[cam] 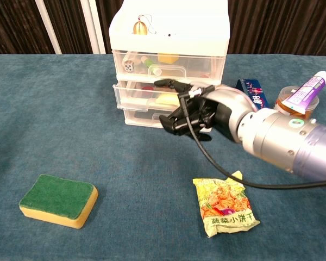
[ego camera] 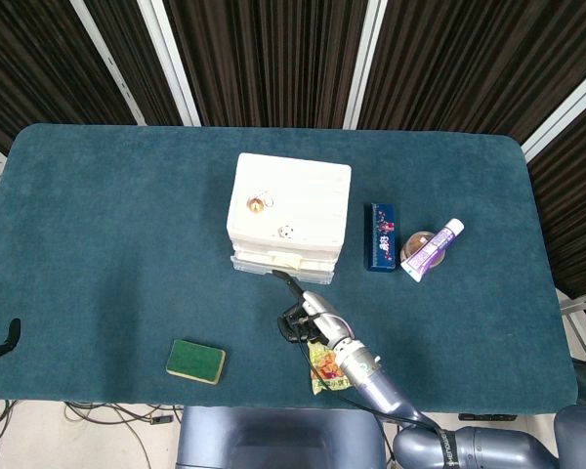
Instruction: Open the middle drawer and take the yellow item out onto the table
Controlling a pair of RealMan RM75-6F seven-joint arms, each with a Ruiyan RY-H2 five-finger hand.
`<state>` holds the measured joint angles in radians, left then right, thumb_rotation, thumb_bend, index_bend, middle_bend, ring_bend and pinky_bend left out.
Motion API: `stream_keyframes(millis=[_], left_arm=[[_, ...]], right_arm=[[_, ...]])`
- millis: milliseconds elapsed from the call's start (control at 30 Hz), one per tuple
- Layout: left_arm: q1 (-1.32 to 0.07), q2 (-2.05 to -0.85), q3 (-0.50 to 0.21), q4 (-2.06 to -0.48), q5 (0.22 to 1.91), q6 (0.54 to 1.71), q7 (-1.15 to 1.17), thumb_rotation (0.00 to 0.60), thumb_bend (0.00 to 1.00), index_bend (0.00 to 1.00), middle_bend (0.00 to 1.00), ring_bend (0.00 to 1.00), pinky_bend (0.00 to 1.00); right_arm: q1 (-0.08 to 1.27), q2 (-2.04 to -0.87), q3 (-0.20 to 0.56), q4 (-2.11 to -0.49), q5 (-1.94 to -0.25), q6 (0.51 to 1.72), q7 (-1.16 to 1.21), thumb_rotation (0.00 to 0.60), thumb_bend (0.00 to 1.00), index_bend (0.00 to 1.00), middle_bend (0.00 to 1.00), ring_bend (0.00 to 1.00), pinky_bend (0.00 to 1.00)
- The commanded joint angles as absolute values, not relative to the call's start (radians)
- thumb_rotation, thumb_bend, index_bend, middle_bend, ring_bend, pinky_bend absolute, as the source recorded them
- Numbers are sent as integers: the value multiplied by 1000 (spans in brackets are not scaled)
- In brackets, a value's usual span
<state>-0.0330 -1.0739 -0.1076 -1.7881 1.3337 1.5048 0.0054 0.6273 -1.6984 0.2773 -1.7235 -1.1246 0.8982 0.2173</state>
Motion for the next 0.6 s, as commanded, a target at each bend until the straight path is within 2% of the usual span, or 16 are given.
stream_keyframes(millis=[33, 400, 600], left_arm=[[-33, -1074, -108, -1788, 1333, 1505, 5, 600, 403, 20, 0, 0, 0], [-33, -1072, -108, -1789, 1330, 1501, 3, 600, 403, 20, 0, 0, 0], [-33, -1071, -107, -1791, 1330, 1500, 1, 600, 403, 20, 0, 0, 0]], right_arm=[[645, -1668, 290, -1777, -1045, 933, 97, 600, 592, 15, 882, 894, 960], [748, -1643, 324, -1841, -745, 989, -204, 600, 581, 24, 889, 906, 971], [795, -1644, 338, -1845, -630, 1007, -274, 600, 580, 32, 892, 911, 974]])
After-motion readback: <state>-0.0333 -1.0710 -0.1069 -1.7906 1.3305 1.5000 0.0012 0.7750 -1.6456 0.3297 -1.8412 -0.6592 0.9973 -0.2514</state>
